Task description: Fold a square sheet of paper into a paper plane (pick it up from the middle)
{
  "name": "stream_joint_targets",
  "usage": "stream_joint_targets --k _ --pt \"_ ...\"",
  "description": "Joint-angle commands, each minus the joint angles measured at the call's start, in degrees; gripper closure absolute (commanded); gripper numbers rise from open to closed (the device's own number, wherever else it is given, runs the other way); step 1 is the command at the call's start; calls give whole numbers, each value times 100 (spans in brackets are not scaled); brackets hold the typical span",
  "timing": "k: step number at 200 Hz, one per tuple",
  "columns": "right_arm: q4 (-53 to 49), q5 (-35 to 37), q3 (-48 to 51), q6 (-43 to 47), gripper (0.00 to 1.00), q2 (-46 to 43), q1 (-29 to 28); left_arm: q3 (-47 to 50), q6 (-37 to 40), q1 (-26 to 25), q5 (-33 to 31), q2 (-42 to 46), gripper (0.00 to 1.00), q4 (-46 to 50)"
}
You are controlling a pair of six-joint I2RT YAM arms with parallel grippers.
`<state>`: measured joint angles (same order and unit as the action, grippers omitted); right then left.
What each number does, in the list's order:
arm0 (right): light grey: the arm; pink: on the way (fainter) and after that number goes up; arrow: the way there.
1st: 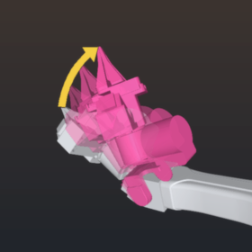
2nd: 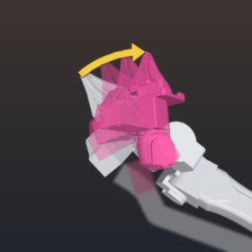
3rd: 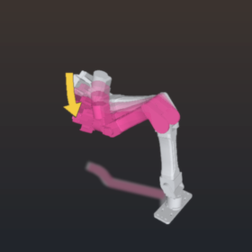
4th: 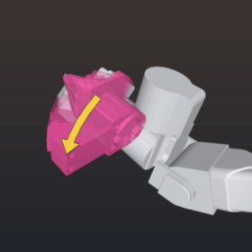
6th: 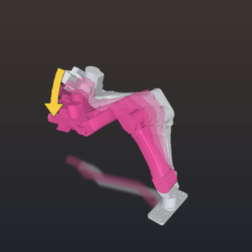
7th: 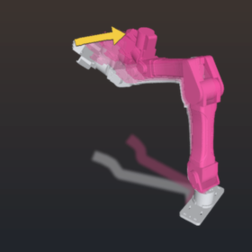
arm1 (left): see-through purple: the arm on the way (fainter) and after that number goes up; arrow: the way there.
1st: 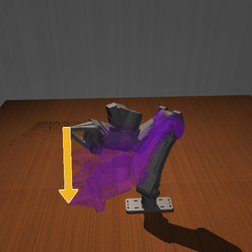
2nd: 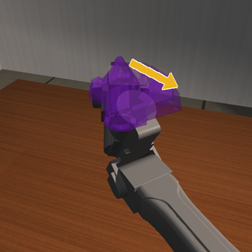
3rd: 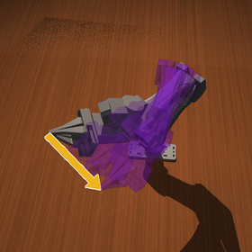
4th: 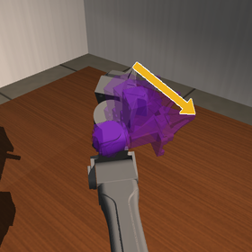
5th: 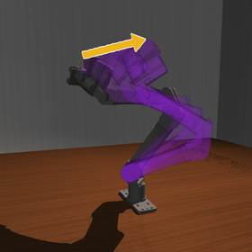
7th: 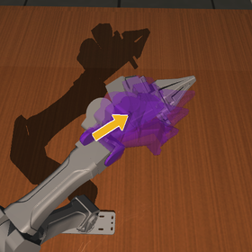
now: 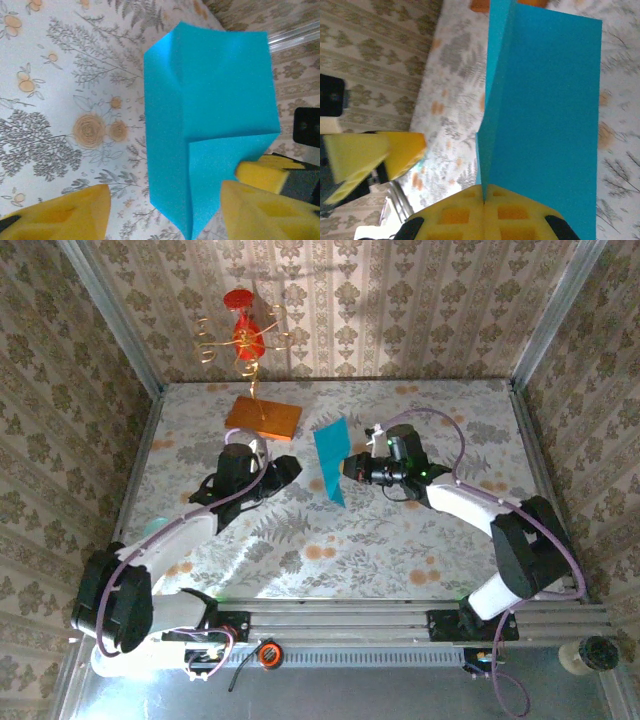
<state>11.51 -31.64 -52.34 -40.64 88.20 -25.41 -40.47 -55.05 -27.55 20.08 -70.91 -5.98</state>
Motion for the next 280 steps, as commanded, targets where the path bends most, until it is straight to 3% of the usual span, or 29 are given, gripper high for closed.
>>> stream_joint_targets --k 1,44,101,135,212,280 --pt "621 -476 -105 -237 95 -221 45 50 113 -33 271 122 24 -386" --pt "1434 -1081 -187 -1056 94 -242 45 8 74 -401 326 21 6 -1114" --pt "1690 -1294 -128 -1419 93 -382 53 19 -69 -514 501 -159 7 -2015" --pt "1768 -1305 -50 -1540 93 -394 88 105 -76 -544 606 -158 17 -2489" --pt "1864 -1346 27 -1710 92 -374 146 285 -6 -539 588 -160 58 -2954" --pt "1726 -1293 95 -1666 92 -390 158 343 96 -514 385 -2 78 -2906"
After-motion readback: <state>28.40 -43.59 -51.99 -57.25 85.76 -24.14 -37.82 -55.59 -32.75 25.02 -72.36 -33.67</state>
